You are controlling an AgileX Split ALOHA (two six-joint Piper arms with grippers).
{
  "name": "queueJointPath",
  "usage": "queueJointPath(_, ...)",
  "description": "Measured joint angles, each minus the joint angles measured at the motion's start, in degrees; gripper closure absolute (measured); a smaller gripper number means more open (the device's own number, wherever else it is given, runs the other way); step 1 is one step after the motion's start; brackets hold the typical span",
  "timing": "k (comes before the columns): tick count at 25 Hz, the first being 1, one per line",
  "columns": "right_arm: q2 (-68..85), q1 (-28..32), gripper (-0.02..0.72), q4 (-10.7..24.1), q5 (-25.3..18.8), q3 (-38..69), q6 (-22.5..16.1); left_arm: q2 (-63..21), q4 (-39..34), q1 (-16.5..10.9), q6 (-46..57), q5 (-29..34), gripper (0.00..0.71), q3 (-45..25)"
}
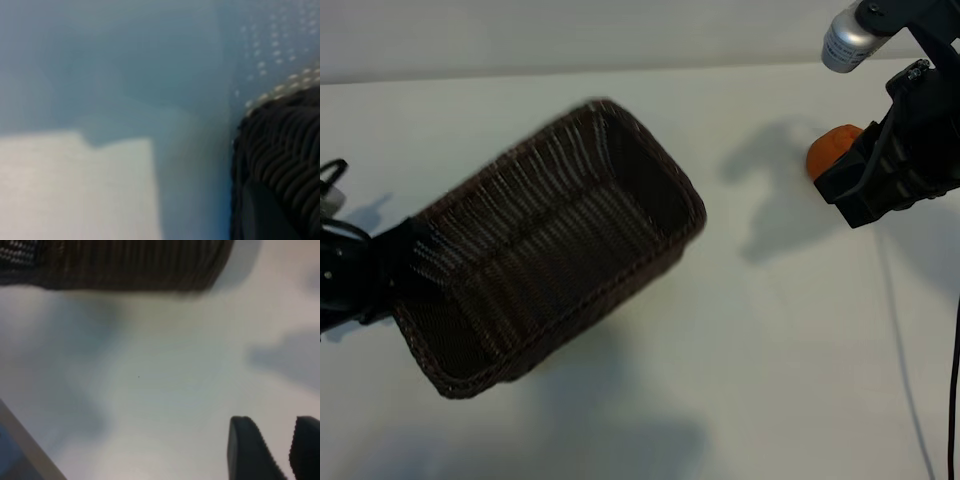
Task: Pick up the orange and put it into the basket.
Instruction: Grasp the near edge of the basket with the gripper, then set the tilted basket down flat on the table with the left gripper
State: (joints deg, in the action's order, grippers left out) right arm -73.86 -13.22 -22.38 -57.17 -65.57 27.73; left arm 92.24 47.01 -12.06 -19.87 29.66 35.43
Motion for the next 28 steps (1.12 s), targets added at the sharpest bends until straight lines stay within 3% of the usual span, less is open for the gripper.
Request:
queueJointPath(4, 0.0, 0.0, 0.455, 0.0, 0.0, 0.0, 0.0, 0.07, -2.92, -0.52, -0.52, 3.56, 0.533, 2.07)
queueJointPath(7, 0.0, 0.0, 0.455, 0.0, 0.05, 0.0, 0.0, 0.26, -6.44, -0.66, -0.46, 9.58, 0.533, 6.85)
queueJointPath(16, 0.0, 0.0, 0.455, 0.0, 0.1, 0.0, 0.0, 0.32, -15.95, -0.38, 7.74, 30.53, 0.533, 26.81)
queueJointPath(21, 0.0, 0.0, 0.455, 0.0, 0.1, 0.0, 0.0, 0.6, -20.64, 2.66, 9.21, 37.71, 0.533, 35.93)
queueJointPath(28, 0.0, 0.0, 0.455, 0.0, 0.1, 0.0, 0.0, 5.04, -22.22, 7.97, 9.39, 37.71, 0.533, 45.32)
